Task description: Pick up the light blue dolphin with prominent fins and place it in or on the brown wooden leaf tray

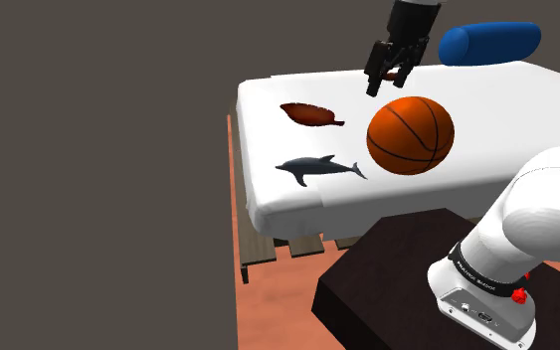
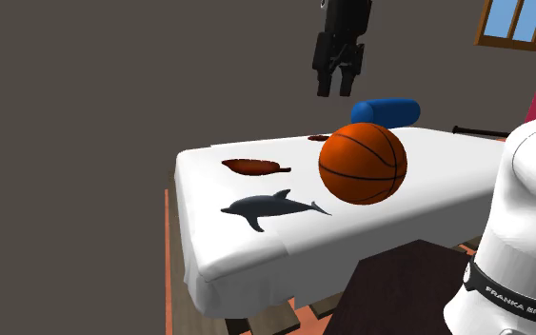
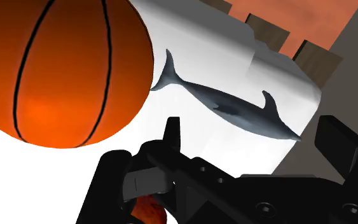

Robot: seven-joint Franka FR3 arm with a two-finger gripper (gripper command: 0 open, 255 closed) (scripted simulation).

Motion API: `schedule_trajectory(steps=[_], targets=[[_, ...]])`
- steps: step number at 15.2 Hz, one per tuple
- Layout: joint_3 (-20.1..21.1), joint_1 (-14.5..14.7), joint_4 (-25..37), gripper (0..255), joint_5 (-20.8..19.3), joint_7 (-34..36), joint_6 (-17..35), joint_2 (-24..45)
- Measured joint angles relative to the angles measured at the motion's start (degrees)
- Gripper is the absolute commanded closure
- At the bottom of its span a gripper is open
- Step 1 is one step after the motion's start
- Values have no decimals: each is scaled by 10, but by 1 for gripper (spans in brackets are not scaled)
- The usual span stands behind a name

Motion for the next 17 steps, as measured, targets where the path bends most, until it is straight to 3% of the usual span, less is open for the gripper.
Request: schedule_trajectory(steps=[2,6,17], targets=[[-2,4,-7,0,-3,-11,11,3],[-22,31,-55,0,-21,-102,94,27],[-95,117,-140,0,-62,-389,381,189]])
